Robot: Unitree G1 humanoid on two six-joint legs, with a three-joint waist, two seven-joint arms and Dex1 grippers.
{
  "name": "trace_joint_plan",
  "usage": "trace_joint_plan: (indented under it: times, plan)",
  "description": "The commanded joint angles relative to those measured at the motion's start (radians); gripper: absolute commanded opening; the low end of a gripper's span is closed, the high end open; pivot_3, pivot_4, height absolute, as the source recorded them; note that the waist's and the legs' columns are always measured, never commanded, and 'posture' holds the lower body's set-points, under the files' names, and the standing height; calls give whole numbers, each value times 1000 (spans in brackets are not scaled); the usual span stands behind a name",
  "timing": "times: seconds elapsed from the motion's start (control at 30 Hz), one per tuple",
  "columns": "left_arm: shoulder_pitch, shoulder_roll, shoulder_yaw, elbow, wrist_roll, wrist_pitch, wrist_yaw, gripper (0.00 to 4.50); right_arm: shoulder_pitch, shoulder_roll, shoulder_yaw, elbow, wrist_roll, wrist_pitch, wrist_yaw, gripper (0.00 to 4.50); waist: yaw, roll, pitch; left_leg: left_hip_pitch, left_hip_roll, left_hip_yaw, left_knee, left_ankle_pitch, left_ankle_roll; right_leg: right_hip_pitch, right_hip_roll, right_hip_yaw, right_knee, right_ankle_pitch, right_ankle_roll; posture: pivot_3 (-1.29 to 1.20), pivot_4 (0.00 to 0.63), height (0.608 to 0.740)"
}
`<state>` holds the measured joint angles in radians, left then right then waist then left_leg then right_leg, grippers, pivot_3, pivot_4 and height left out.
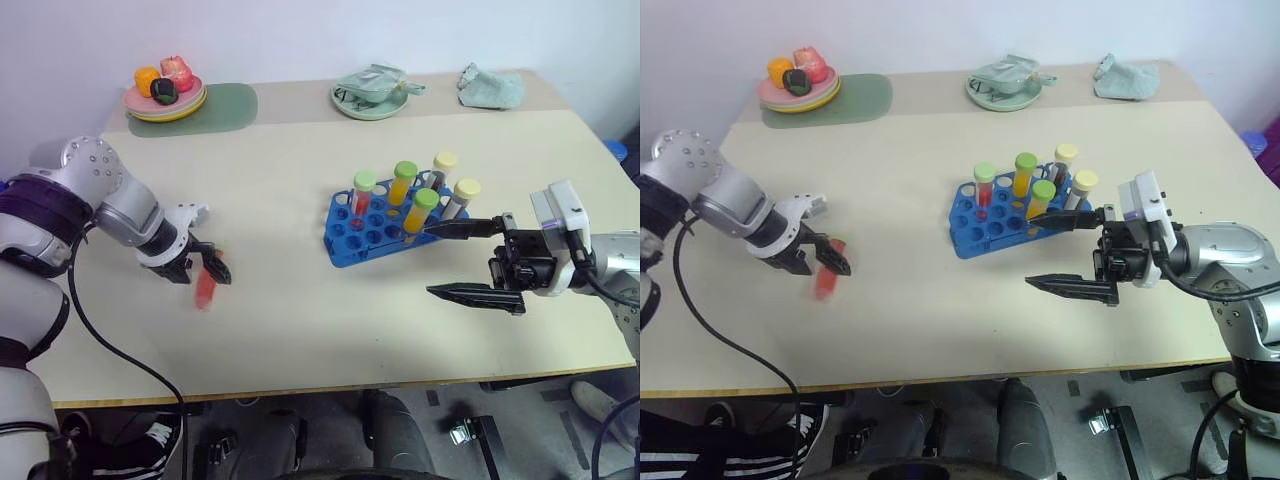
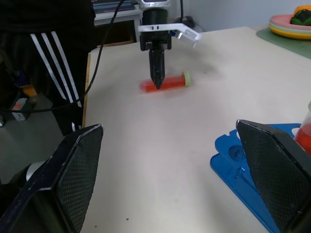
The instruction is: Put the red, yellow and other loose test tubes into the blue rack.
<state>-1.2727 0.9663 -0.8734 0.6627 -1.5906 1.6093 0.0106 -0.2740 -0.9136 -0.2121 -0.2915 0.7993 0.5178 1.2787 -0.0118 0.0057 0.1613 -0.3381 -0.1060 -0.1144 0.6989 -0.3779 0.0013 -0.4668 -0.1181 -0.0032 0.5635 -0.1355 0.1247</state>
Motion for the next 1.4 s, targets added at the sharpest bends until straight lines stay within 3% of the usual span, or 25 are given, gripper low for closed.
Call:
trace_joint_plan:
  times: [0.03,0.23,0.37,0.5,0.7,0.83,0.97,1.03,1.13,1.27,1.4]
  plan:
    - [21,-4,57,-4,-4,5,37,4500,-9,0,-16,-37,14,3,-8,4453,0,0,0,0,0,0,0,0,0,0,0,0,0,0,0,0,150,740]
    - [76,-28,134,0,-16,5,120,4500,-7,-1,-18,-39,9,3,-18,4453,1,1,0,0,0,-1,0,0,0,0,0,0,0,0,0,0,150,740]
    - [112,-41,201,-5,-12,5,181,3238,-7,1,-18,-39,3,-3,-22,4500,3,2,-2,1,0,0,0,0,0,1,0,0,0,0,0,0,150,740]
    - [136,-46,240,-26,-25,5,214,1198,-18,-4,-17,-27,2,-1,-19,4500,7,2,-2,1,-1,-1,1,0,0,1,-1,0,0,0,0,0,150,740]
    - [157,-44,307,-69,-28,5,252,1198,-51,-11,-15,-13,2,13,-19,4500,7,3,-2,1,-1,-1,1,0,0,1,-1,0,0,0,0,0,150,740]
    - [210,-44,474,-228,68,-5,280,1198,-53,-11,-25,-11,6,22,-20,4500,8,2,-2,0,-1,-1,1,0,0,1,-1,0,0,0,0,0,150,740]
    - [344,-35,655,-543,221,-190,252,1198,-34,-5,-44,5,-14,0,-31,4500,3,2,-2,0,0,-1,0,0,0,0,-1,0,0,0,0,0,150,740]
    - [431,-20,700,-709,337,-320,159,1198,-20,-5,-56,19,-27,-13,-38,4500,2,2,-2,0,1,-1,0,0,0,0,-1,0,0,0,0,0,150,740]
    - [563,-71,842,-840,367,-452,52,1198,-14,9,-72,41,-54,-45,-69,4500,2,3,-2,0,1,1,0,0,0,-1,-1,1,0,0,0,0,150,740]
    - [700,-111,844,-1038,587,-755,-215,1198,-1,50,-95,22,-48,-54,-139,4500,6,3,-2,0,1,1,0,0,0,0,-1,1,0,0,0,0,150,740]
    - [797,-207,816,-1054,808,-1038,-367,1198,38,67,-117,-16,-39,-52,-162,4500,22,3,-2,0,1,3,0,0,0,1,-2,1,-2,0,0,0,150,740]
